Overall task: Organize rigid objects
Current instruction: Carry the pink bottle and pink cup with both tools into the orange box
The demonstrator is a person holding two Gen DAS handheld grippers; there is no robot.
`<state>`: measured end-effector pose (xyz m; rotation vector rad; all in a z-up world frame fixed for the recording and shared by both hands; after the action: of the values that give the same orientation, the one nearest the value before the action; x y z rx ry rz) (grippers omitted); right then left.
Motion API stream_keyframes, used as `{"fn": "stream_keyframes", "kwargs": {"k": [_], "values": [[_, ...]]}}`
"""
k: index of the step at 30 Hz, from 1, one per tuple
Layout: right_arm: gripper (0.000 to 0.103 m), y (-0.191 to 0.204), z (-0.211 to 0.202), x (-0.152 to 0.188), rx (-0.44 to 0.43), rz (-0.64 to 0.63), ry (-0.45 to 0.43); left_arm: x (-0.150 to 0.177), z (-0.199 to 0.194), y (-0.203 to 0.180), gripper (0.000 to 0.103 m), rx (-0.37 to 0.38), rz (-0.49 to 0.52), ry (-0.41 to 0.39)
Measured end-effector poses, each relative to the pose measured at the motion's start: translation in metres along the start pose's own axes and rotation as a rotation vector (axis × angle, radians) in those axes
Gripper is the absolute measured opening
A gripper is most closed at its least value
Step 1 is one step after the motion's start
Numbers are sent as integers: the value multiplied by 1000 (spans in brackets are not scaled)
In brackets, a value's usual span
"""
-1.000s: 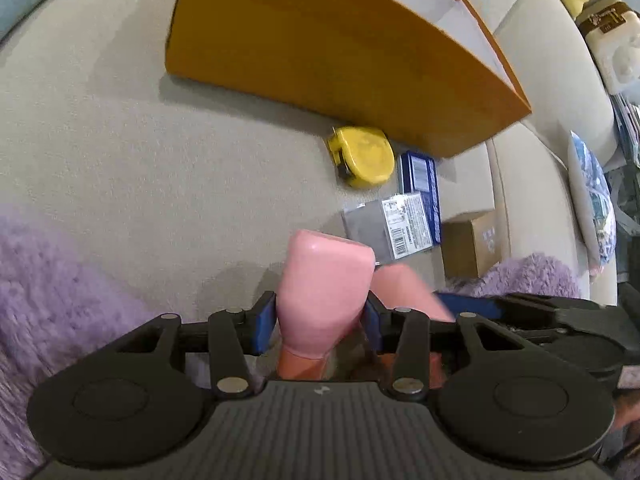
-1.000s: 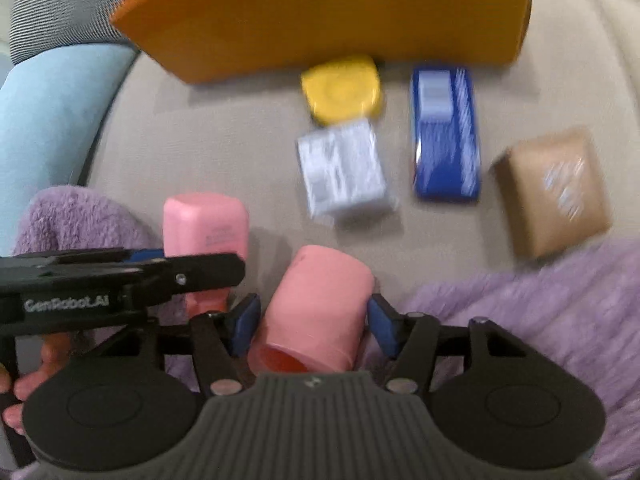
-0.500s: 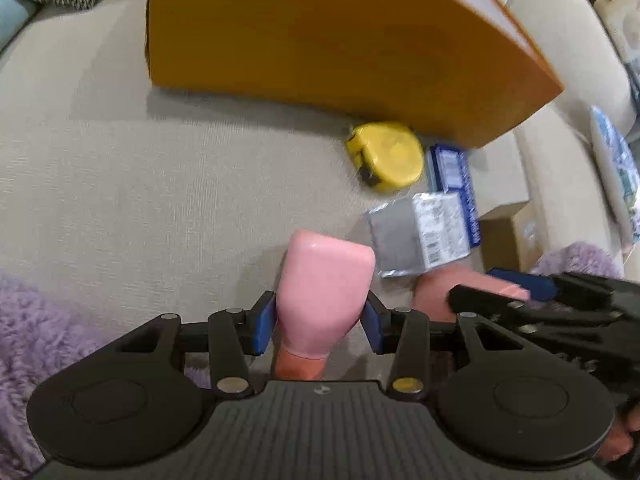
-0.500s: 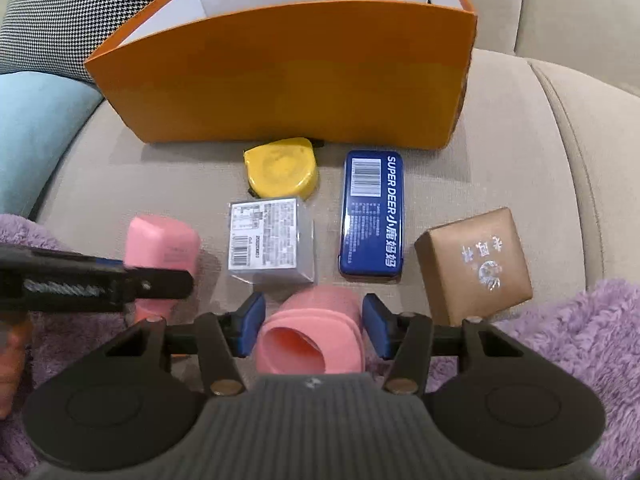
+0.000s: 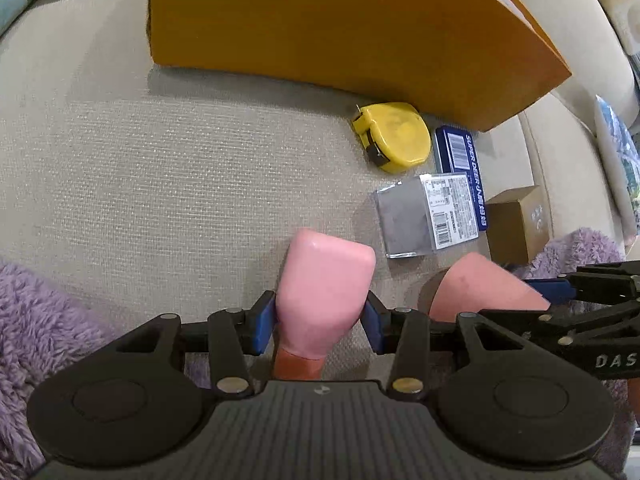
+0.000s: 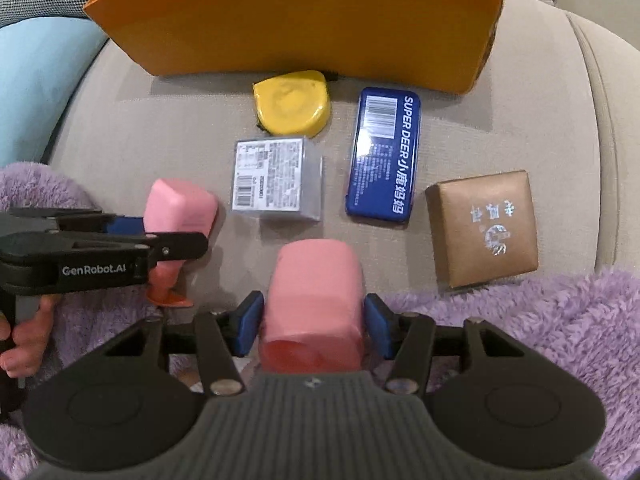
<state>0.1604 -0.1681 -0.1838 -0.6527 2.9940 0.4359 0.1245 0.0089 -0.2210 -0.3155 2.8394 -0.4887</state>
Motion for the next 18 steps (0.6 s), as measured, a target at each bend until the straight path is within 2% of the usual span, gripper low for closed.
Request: {"fn": "stream_keyframes", "kwargs": {"k": [4,10,18], "values": [[56,-3,-18,-8,-14,31,-85,-2,-14,-3,51,-5,10,-36],[56,0,-62,-16,-40,24,-228,-18,-55,-19,50,67,-5,-123],[56,12,-121,-53,-58,-19,-424,-68,-114,-52,50,148,25,-229]]}}
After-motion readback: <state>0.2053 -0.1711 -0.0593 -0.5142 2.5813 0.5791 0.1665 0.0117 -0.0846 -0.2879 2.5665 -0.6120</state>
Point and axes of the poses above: each gripper's, at about its wrist camera, not at the fingertips, and z roughly the way its jaws point, y to its left, x to its underside, the point moved 8 cm from there along z, roughly the way its jaws point, and after that the axes turned 3 degrees about z, right-handed, at the moved point
